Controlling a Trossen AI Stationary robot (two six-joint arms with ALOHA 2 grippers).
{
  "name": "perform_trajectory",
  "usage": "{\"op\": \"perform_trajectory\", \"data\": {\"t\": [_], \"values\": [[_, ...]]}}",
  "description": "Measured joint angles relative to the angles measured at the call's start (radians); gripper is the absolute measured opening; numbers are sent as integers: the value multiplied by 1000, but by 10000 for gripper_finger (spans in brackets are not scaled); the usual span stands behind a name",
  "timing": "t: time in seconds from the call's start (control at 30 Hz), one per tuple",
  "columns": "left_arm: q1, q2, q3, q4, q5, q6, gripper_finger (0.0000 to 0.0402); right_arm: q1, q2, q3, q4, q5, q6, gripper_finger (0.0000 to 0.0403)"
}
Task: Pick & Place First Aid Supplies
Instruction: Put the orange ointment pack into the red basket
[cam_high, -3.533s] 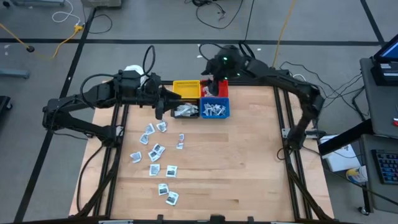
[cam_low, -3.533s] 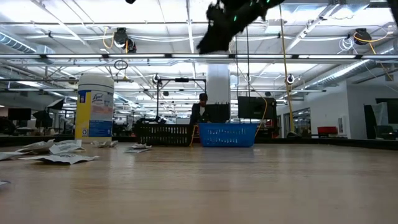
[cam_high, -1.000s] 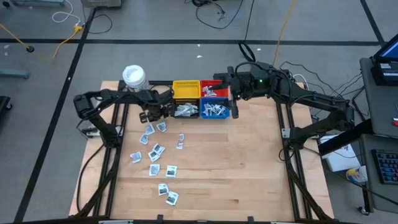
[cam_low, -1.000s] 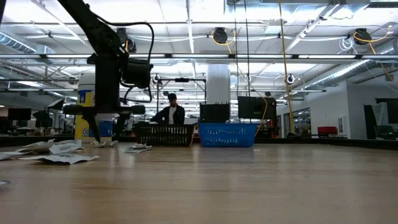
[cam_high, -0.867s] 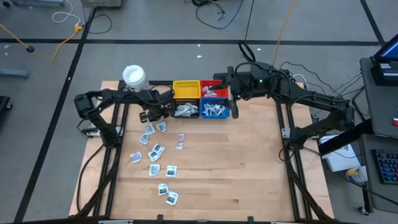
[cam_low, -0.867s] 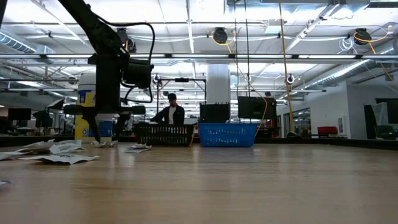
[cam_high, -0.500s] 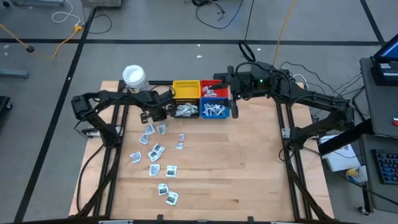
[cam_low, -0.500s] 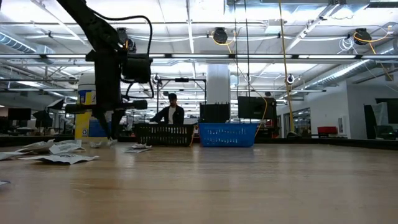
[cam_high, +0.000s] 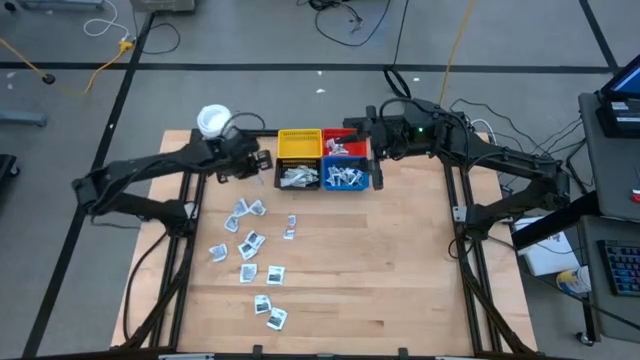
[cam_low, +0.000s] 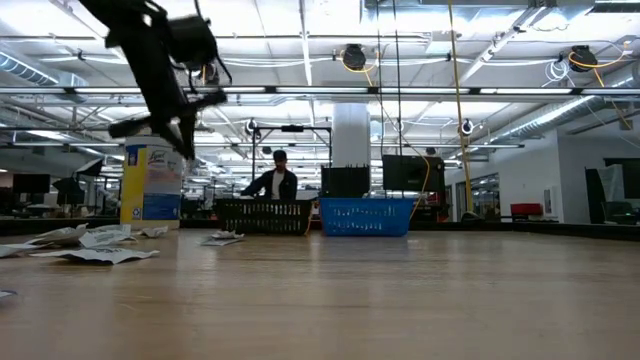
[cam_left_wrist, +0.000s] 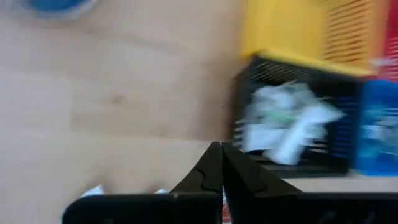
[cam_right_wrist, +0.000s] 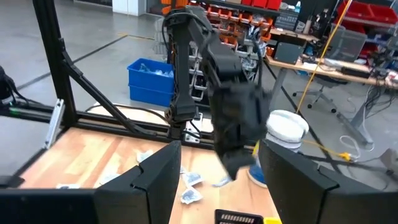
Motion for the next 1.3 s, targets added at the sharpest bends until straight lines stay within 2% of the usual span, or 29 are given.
{"op": "perform_trajectory", "data": {"t": [0.27,0.4,0.57,0.67,0.73,0.83,1.13,1.3], "values": [[-15,-218,1,141,-37,237,2,0,0,0,0,1,36,210],[-15,-296,1,281,-13,423,1,0,0,0,0,1,39,210],[-15,-352,1,527,104,656,1,0,0,0,0,0,115,210],[-15,-355,3,725,193,688,1,0,0,0,16,0,195,210],[-18,-338,30,774,220,686,1,1,2,0,33,1,223,210],[-39,-291,104,749,243,720,0,18,15,0,80,38,262,210],[-160,-43,456,623,267,942,0,21,46,0,179,56,354,210],[-208,72,595,592,283,1013,0,27,60,1,226,59,368,210]]}}
